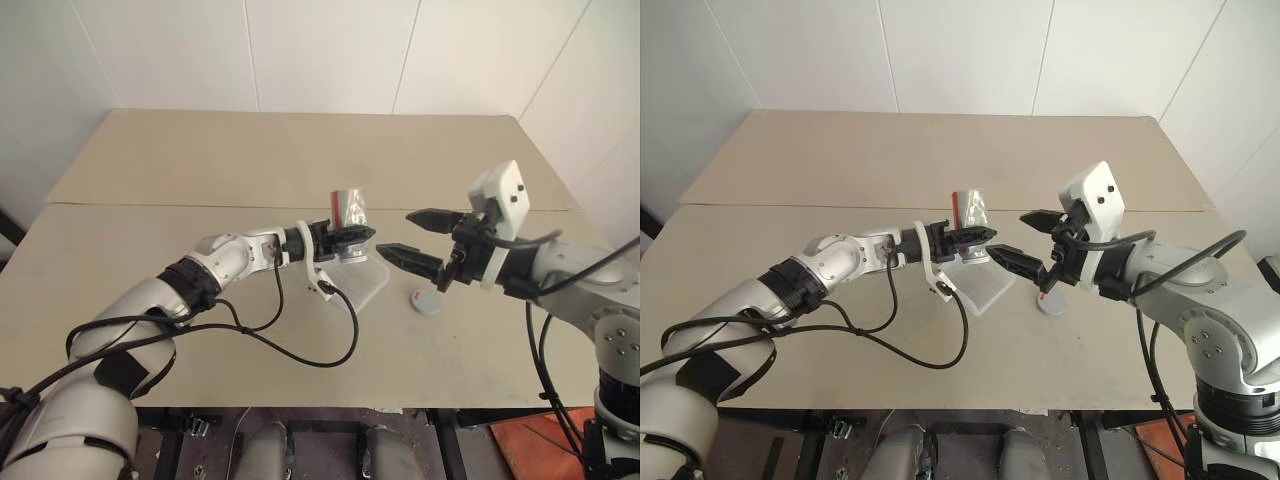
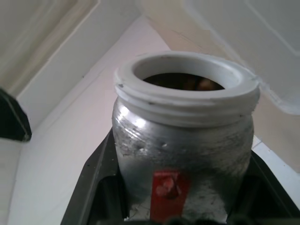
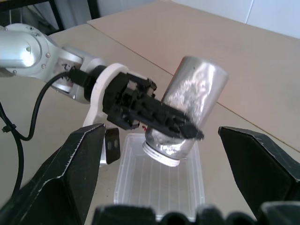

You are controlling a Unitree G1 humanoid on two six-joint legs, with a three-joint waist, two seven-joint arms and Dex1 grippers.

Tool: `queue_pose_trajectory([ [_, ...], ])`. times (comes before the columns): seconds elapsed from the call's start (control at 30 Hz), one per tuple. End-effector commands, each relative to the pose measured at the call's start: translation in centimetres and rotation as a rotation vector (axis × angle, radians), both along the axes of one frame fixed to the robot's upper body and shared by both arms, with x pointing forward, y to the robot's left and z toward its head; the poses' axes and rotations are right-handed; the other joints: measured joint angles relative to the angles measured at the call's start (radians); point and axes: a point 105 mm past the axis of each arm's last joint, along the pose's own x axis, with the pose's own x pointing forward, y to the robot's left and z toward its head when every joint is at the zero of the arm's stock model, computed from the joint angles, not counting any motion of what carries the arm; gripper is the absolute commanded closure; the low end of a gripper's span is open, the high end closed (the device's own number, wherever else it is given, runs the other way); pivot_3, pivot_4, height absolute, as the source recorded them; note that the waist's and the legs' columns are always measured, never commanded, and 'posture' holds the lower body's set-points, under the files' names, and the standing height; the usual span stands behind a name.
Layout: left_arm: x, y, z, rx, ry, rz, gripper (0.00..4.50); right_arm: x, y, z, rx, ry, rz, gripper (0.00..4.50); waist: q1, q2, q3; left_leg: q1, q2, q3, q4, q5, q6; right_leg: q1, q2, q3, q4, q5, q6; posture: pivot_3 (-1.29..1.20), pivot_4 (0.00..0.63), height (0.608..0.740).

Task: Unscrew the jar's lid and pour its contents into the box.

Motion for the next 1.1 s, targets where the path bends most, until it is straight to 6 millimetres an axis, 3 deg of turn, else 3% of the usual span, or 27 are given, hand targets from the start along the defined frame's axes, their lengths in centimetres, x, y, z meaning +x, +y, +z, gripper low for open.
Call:
queue_pose_trajectory([
  [0.03, 0.0, -1.0, 2.7, -0.032, -0.104, -0.046, 2.54, -0.6, 0.0, 1.7, 0.025, -0.082, 0.002, 0.02, 0.001, 0.000, 0.000, 0.000, 0.000, 0.000, 0.000, 0.000, 0.000, 0.000, 0.000, 0.000, 0.000, 0.000, 0.000, 0.00, 0.150, 0.740],
  [0.23, 0.0, -1.2, 3.1, -0.053, -0.112, -0.058, 2.54, -0.7, 0.1, 1.5, 0.031, -0.078, 0.001, 0.02, -0.001, 0.000, 0.000, 0.000, 0.000, 0.000, 0.000, 0.000, 0.000, 0.000, 0.000, 0.000, 0.000, 0.000, 0.000, 0.00, 0.150, 0.740],
  [0.43, -0.8, -0.3, 3.3, -0.157, 0.032, -0.028, 2.54, -0.6, 0.2, 1.3, 0.030, -0.068, 0.015, 0.02, -0.006, 0.000, 0.000, 0.000, 0.001, -0.001, 0.000, 0.000, 0.000, 0.000, 0.000, 0.000, 0.000, 0.000, 0.000, 0.00, 0.150, 0.740],
  [0.63, -0.6, 3.2, 2.5, -0.331, 0.286, 0.127, 2.54, -0.7, 0.3, 1.2, 0.031, -0.066, 0.029, 0.02, -0.012, 0.000, 0.000, 0.001, 0.002, -0.005, 0.000, 0.000, 0.000, -0.001, -0.001, 0.001, 0.001, 0.000, 0.000, 0.00, 0.150, 0.740],
  [0.77, 0.5, 5.5, 4.5, -0.601, 0.408, 0.247, 2.54, -0.8, 0.4, 1.1, 0.033, -0.064, 0.034, 0.02, -0.009, 0.000, 0.000, 0.001, 0.002, -0.005, 0.001, 0.000, 0.000, 0.000, -0.001, 0.001, 0.002, 0.000, 0.000, 0.00, 0.150, 0.740],
  [0.83, 2.1, 7.4, 5.8, -0.854, 0.559, 0.368, 2.54, -0.8, 0.4, 1.1, 0.032, -0.062, 0.036, 0.02, -0.006, 0.000, 0.000, 0.001, 0.001, -0.006, 0.001, 0.000, 0.000, 0.000, -0.001, 0.001, 0.002, 0.000, 0.000, 0.00, 0.150, 0.740],
  [0.93, 4.1, 10.5, 5.5, -1.355, 1.077, 0.504, 2.54, -0.8, 0.4, 1.0, 0.034, -0.060, 0.039, 0.02, -0.006, 0.000, 0.000, 0.001, 0.001, -0.007, 0.004, 0.000, 0.000, 0.002, -0.002, 0.000, 0.002, 0.000, 0.000, 0.00, 0.150, 0.740],
  [1.1, 4.2, 11.9, 2.5, -1.700, 1.707, 0.528, 2.54, -0.7, 0.6, 0.9, 0.038, -0.054, 0.046, 0.02, -0.023, 0.000, 0.000, 0.003, 0.001, -0.007, 0.003, 0.000, 0.000, 0.002, 0.001, 0.001, 0.002, 0.000, 0.001, 0.00, 0.150, 0.740],
])
